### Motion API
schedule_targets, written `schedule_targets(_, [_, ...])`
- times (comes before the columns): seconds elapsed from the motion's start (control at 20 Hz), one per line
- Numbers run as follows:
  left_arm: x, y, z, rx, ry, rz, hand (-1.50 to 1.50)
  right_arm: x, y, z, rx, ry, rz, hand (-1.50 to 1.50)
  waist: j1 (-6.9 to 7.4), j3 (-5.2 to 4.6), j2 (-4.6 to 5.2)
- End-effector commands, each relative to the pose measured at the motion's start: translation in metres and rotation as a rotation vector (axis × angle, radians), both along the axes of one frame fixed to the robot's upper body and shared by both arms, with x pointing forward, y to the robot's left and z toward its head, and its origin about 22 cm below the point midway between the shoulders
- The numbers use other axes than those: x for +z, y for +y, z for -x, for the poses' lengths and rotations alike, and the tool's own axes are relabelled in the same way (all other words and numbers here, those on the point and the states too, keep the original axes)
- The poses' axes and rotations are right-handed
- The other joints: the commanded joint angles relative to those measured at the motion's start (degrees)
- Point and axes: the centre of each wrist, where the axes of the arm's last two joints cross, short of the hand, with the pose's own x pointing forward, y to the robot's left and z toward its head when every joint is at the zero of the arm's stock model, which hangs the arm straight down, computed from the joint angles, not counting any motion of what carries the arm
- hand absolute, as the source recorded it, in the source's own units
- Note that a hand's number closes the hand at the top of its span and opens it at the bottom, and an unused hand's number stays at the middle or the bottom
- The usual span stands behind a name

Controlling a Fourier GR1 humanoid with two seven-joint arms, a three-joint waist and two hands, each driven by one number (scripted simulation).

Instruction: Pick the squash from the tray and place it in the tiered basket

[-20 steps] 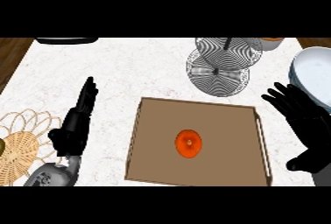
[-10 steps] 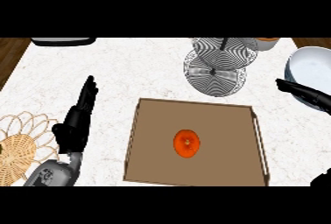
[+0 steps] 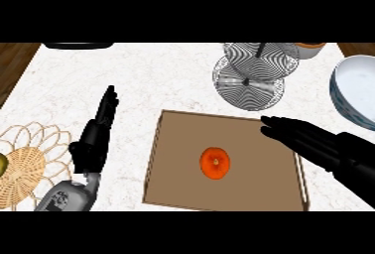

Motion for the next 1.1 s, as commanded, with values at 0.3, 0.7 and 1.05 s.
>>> schedule_targets(0.3, [0.024,-0.007,0.003,-0.006,-0.022,-0.009,0.0,0.005,0.062,-0.003,-0.014,0.033,0.138,-1.5,0.8,0.13,0.2])
schedule_targets(0.7, [0.005,-0.004,-0.002,0.003,0.007,0.006,0.0,0.0,0.067,0.03,-0.058,0.093,0.263,-1.5,0.12,0.12,0.15])
schedule_targets(1.05, [0.004,0.001,-0.01,0.008,0.003,-0.013,0.0,-0.023,0.07,0.024,-0.082,0.05,0.34,-1.5,0.07,0.16,0.24])
